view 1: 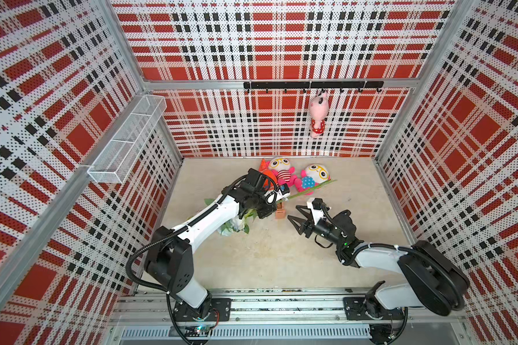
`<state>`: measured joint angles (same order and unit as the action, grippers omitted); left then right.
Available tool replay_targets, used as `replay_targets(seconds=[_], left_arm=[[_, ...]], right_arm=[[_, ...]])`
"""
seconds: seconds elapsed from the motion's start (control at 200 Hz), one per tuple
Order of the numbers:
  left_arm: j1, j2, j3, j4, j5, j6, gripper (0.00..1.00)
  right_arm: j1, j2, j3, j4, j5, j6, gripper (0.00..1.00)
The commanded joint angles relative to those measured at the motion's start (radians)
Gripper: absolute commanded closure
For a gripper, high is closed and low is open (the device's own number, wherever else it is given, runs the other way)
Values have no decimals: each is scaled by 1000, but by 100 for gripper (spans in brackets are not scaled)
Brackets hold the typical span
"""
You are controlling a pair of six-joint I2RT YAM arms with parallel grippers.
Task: Wrap bouquets with tape
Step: Wrap the tape around the bouquet.
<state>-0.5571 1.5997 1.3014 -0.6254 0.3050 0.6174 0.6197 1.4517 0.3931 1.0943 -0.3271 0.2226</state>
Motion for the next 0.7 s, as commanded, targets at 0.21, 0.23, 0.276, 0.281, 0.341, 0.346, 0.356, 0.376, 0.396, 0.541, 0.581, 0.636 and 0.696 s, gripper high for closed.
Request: replay_targets(seconds=[0.21, 0.23, 0.276, 0.281, 0.341, 0.346, 0.356, 0.376, 0.396, 0.541, 0.581, 0.636, 0.696], left_arm=[[-7, -53, 50, -23, 20, -1, 100], [-8, -52, 50, -22, 21, 1, 100], [-8, -54, 50, -23, 23, 0, 100], [-8, -54, 51, -22, 23, 1, 100], [-7, -55, 50, -22, 27, 2, 100], [-8, -54, 50, -22, 28, 2, 100], [-8, -54, 50, -23, 28, 3, 100], [-8, -53, 50, -23, 29, 3, 100], [-8, -53, 51, -23, 31, 4, 100], [-9, -61, 49, -23, 45, 11, 100], [-8, -65, 47, -22, 44, 13, 100], [-7, -66, 47, -22, 43, 14, 100], [-7, -64, 48, -23, 47, 15, 100]], right_arm=[[5, 189, 45, 335, 46, -98, 35], [6, 198, 50, 336, 42, -103, 35], [5, 214, 64, 332, 40, -109, 36], [5, 216, 66, 331, 40, -109, 36], [5, 237, 84, 328, 40, -113, 37], [4, 239, 86, 327, 39, -112, 38], [4, 242, 89, 329, 36, -111, 38], [2, 249, 95, 329, 28, -108, 38], [3, 257, 103, 327, 23, -108, 39], [-1, 304, 153, 295, 15, -110, 48], [-1, 313, 164, 282, 10, -110, 51], [-2, 320, 175, 262, 6, -111, 55], [-2, 326, 181, 260, -2, -109, 64]])
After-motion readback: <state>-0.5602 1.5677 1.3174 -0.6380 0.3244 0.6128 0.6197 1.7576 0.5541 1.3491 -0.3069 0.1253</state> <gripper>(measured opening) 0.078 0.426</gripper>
